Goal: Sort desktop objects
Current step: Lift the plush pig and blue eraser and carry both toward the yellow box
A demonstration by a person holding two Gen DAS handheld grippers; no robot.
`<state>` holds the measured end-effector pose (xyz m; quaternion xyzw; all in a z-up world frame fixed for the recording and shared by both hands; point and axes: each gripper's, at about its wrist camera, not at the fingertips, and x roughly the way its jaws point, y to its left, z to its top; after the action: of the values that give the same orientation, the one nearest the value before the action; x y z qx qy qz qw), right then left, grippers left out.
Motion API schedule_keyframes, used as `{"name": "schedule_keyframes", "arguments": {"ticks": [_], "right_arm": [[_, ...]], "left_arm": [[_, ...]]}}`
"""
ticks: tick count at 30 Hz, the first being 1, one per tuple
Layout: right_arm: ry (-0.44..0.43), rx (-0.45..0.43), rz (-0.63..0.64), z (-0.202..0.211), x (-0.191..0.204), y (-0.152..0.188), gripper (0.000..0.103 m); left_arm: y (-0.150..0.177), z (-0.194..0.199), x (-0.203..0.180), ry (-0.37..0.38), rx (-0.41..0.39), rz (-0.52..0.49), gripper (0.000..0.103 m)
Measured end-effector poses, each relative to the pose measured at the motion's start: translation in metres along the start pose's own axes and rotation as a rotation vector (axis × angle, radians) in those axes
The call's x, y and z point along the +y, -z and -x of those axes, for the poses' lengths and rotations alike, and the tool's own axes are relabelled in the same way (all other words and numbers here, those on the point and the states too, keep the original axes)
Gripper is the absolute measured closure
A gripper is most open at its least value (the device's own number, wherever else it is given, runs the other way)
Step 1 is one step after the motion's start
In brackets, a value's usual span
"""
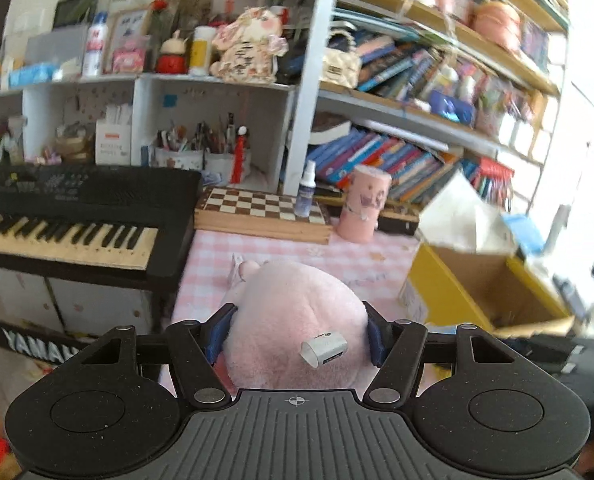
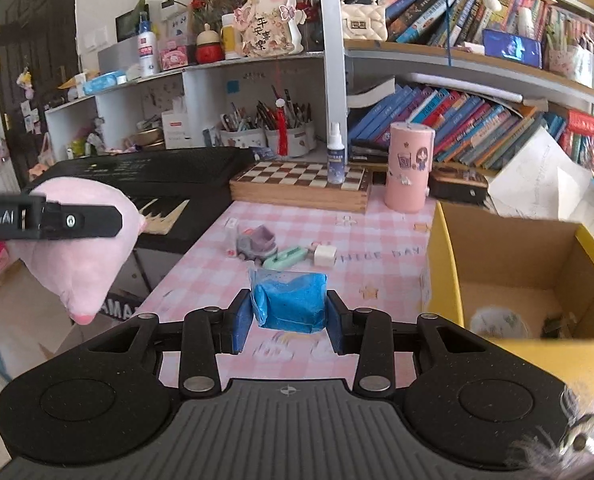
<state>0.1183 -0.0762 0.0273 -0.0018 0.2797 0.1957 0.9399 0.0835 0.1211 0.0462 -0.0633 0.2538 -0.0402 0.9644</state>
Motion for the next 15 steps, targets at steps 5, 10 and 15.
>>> {"name": "schedule_keyframes", "arguments": {"ticks": [5, 10, 15], "right_arm": [[0.046, 0.072, -0.075, 0.033, 0.005, 0.034, 0.068], [0.126, 0.081, -0.149, 0.065, 0.005, 0.062, 0.068], [0.196, 0.081, -0.209, 0.097, -0.005, 0.086, 0.068]], "left_arm": [[0.026, 0.026, -0.008, 0.064, 0.038, 0.044, 0.040], [0.041, 0.043, -0.028, 0.161, 0.045, 0.016, 0.040], [0.048, 0.047, -0.049, 0.246, 0.068, -0.029, 0.040]]}}
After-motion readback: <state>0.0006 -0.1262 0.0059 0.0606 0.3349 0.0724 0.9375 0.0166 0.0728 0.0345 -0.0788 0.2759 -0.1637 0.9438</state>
